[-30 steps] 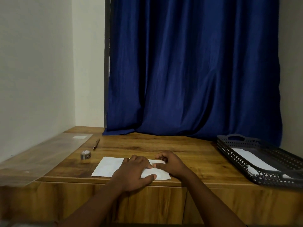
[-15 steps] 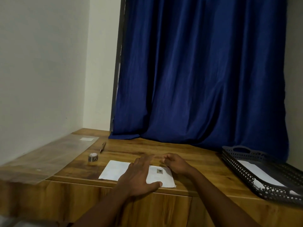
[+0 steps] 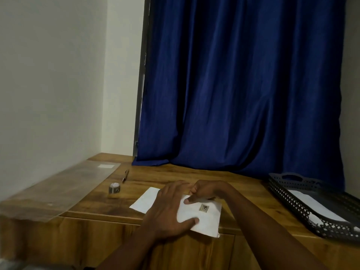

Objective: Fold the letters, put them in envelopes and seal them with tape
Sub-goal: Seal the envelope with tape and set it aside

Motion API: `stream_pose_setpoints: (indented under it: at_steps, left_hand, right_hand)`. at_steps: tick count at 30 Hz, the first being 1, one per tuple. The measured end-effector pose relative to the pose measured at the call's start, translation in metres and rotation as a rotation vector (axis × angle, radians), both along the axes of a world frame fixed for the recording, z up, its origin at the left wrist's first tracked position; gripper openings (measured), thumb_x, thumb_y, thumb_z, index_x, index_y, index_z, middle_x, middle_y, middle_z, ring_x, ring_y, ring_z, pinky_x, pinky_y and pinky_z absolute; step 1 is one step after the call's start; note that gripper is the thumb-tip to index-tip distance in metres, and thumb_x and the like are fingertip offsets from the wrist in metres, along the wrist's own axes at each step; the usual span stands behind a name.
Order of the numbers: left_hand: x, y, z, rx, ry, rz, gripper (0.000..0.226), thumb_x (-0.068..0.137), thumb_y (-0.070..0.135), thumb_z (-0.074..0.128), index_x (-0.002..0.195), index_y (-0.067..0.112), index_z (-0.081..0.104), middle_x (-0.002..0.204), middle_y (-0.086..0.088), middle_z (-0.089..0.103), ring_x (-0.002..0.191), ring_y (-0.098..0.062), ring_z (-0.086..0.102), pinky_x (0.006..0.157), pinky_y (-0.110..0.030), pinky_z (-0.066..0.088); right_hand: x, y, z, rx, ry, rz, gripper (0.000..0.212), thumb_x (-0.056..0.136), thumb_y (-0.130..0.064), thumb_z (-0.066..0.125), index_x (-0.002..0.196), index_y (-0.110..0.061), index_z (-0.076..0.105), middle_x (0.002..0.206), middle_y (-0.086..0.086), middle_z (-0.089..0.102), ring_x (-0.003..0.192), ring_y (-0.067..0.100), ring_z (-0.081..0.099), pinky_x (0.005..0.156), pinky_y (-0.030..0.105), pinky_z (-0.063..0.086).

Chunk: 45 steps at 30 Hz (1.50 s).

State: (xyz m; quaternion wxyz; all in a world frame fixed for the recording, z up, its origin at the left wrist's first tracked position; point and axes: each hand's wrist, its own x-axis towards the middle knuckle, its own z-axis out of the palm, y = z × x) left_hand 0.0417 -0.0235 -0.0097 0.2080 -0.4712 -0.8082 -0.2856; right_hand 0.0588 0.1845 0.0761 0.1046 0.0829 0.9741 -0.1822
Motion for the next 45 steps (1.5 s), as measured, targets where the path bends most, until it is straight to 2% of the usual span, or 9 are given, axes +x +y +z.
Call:
stream_pose_setpoints:
  at_steps: [8, 12, 14, 17, 24, 31, 36, 40, 45]
  left_hand:
    - [-0.007, 0.010, -0.006, 0.101, -0.074, 0.101, 0.070, 0.089, 0.079, 0.042, 0.148, 0.042, 0.035, 0.154, 0.014, 0.040, 0.133, -0.006, 0.040, 0.110, -0.033, 0.037]
    - [-0.012, 0.013, -0.007, -0.179, -0.046, 0.189, 0.064, 0.088, 0.076, 0.035, 0.138, 0.039, 0.051, 0.144, 0.013, 0.053, 0.128, -0.009, 0.047, 0.107, -0.034, 0.037]
    - [-0.013, 0.015, -0.006, -0.226, -0.074, 0.212, 0.062, 0.087, 0.076, 0.035, 0.132, 0.040, 0.056, 0.139, 0.015, 0.056, 0.124, -0.007, 0.049, 0.105, -0.034, 0.037]
    - [-0.015, 0.015, -0.003, -0.232, -0.111, 0.215, 0.056, 0.087, 0.075, 0.041, 0.128, 0.041, 0.058, 0.137, 0.017, 0.057, 0.122, -0.007, 0.049, 0.104, -0.034, 0.037]
    - [-0.003, 0.048, 0.011, -0.156, -0.215, 0.134, 0.037, 0.088, 0.060, 0.060, 0.121, 0.043, 0.058, 0.128, 0.015, 0.056, 0.120, -0.012, 0.052, 0.103, -0.040, 0.043]
    - [0.033, 0.123, 0.020, -0.058, -0.197, -0.088, 0.051, 0.091, 0.054, 0.064, 0.136, 0.031, 0.056, 0.141, 0.009, 0.054, 0.109, 0.002, 0.050, 0.090, -0.023, 0.043]
    - [0.045, 0.158, 0.015, -0.231, -0.219, -0.082, 0.075, 0.094, 0.070, 0.051, 0.156, 0.029, 0.039, 0.169, 0.000, 0.023, 0.153, -0.017, 0.025, 0.123, -0.040, 0.024]
    - [0.046, 0.167, 0.000, -0.489, -0.204, -0.027, 0.084, 0.094, 0.080, 0.026, 0.163, 0.033, 0.019, 0.173, 0.002, 0.009, 0.158, -0.018, 0.008, 0.126, -0.046, 0.004]
    - [0.043, 0.165, 0.001, -0.527, -0.199, -0.015, 0.084, 0.094, 0.081, 0.019, 0.164, 0.035, 0.013, 0.173, 0.004, 0.004, 0.159, -0.017, 0.003, 0.126, -0.045, 0.002]
  right_hand:
    - [0.065, 0.060, -0.023, -0.432, 0.130, -0.450, 0.038, 0.085, -0.048, 0.078, 0.105, -0.018, 0.067, 0.081, 0.000, 0.079, 0.070, 0.015, 0.076, 0.057, 0.027, 0.058]
    - [0.090, 0.071, -0.038, -0.856, 0.220, -0.560, 0.037, 0.091, -0.033, 0.077, 0.116, -0.008, 0.064, 0.100, 0.014, 0.079, 0.097, 0.032, 0.076, 0.089, 0.046, 0.061]
    - [0.100, 0.069, -0.038, -0.912, 0.255, -0.540, 0.028, 0.092, -0.023, 0.076, 0.107, -0.004, 0.062, 0.105, 0.017, 0.078, 0.104, 0.035, 0.074, 0.085, 0.044, 0.060]
    - [0.108, 0.066, -0.041, -0.865, 0.346, -0.552, 0.019, 0.092, -0.012, 0.075, 0.095, -0.005, 0.057, 0.109, 0.022, 0.075, 0.106, 0.038, 0.072, 0.083, 0.046, 0.060]
    - [0.133, 0.086, -0.020, -0.814, 0.455, -0.480, 0.022, 0.097, -0.010, 0.066, 0.120, -0.011, 0.063, 0.112, 0.014, 0.075, 0.096, 0.029, 0.072, 0.083, 0.041, 0.059]
    - [0.188, 0.134, 0.048, -0.739, 0.696, -0.470, 0.020, 0.095, -0.004, 0.066, 0.109, -0.017, 0.071, 0.102, 0.010, 0.078, 0.086, 0.026, 0.075, 0.076, 0.038, 0.061]
    - [0.231, 0.191, 0.080, -0.637, 0.789, -0.614, 0.019, 0.095, -0.006, 0.066, 0.111, -0.016, 0.070, 0.093, 0.008, 0.080, 0.079, 0.025, 0.077, 0.065, 0.037, 0.060]
    - [0.248, 0.236, 0.087, -0.500, 0.847, -0.737, 0.014, 0.094, -0.007, 0.067, 0.103, -0.017, 0.069, 0.103, 0.014, 0.077, 0.080, 0.026, 0.075, 0.064, 0.036, 0.059]
    - [0.245, 0.275, 0.078, -0.241, 0.793, -0.953, 0.022, 0.094, -0.007, 0.067, 0.115, -0.005, 0.065, 0.111, 0.018, 0.068, 0.095, 0.031, 0.067, 0.089, 0.044, 0.056]
